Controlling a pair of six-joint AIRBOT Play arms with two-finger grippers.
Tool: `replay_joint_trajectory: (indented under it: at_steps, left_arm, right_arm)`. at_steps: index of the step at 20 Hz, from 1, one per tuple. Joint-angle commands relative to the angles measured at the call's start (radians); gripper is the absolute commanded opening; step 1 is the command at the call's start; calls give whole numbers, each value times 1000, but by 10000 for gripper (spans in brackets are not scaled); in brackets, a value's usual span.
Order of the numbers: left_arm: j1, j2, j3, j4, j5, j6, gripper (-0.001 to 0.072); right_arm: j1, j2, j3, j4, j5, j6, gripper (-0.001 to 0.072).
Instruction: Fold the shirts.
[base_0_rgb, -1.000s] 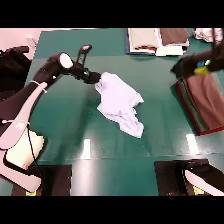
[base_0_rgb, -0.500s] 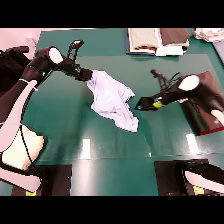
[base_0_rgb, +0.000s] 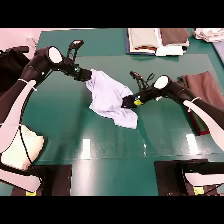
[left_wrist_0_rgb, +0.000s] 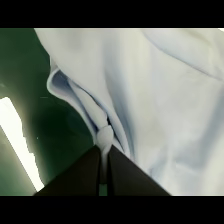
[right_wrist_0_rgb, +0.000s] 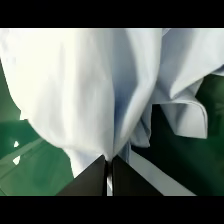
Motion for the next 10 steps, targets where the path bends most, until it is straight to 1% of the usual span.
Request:
replay_joint_trajectory:
  at_steps: [1, 2, 5, 7, 9, 10]
  left_arm:
    - [12, 75, 1, 157, 8, -35, 29]
    - [29, 120, 1, 180, 14, -36, 29]
    - [99, 267, 1, 182, 24, -35, 30]
    - [130, 378, 1, 183, 53, -35, 30]
    - [129, 493, 1, 205, 89, -35, 29]
    - [129, 548, 1, 204, 99, -35, 29]
  right_arm:
    - [-47, 45, 101, -105, 64, 0, 18]
    - [-79, 85, 136, -154, 93, 10, 18]
    - [-179, 225, 266, -285, 188, 16, 18]
    - [-237, 314, 346, -345, 232, 16, 18]
    - [-285, 399, 422, -389, 266, 16, 18]
    - [-306, 441, 455, -389, 273, 16, 18]
